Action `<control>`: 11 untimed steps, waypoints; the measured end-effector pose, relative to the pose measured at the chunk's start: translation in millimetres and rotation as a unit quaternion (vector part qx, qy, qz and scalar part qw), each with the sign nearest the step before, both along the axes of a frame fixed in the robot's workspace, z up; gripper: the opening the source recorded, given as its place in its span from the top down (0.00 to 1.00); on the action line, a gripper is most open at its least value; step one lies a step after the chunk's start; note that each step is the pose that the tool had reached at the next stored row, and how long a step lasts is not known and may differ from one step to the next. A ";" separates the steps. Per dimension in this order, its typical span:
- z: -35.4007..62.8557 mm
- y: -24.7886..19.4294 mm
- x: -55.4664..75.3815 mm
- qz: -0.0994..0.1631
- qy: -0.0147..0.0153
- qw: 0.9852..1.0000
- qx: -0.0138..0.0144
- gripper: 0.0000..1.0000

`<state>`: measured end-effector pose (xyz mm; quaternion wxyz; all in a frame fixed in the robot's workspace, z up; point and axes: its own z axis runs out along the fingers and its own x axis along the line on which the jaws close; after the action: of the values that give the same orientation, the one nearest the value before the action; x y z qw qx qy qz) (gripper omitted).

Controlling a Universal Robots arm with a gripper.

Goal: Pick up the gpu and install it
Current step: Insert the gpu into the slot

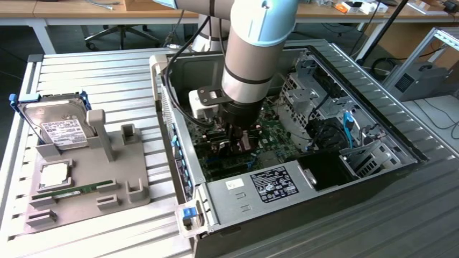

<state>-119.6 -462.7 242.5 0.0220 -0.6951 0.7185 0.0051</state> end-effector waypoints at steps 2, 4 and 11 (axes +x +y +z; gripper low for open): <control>0.0 0.0 -1.2 0.000 0.000 1.000 0.000 0.73; 0.0 0.0 -1.2 0.000 0.000 1.000 0.000 0.73; 0.0 0.0 -2.7 0.000 -0.001 1.000 0.000 0.73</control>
<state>-122.3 -462.6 242.5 0.0223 -0.6952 0.7185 0.0047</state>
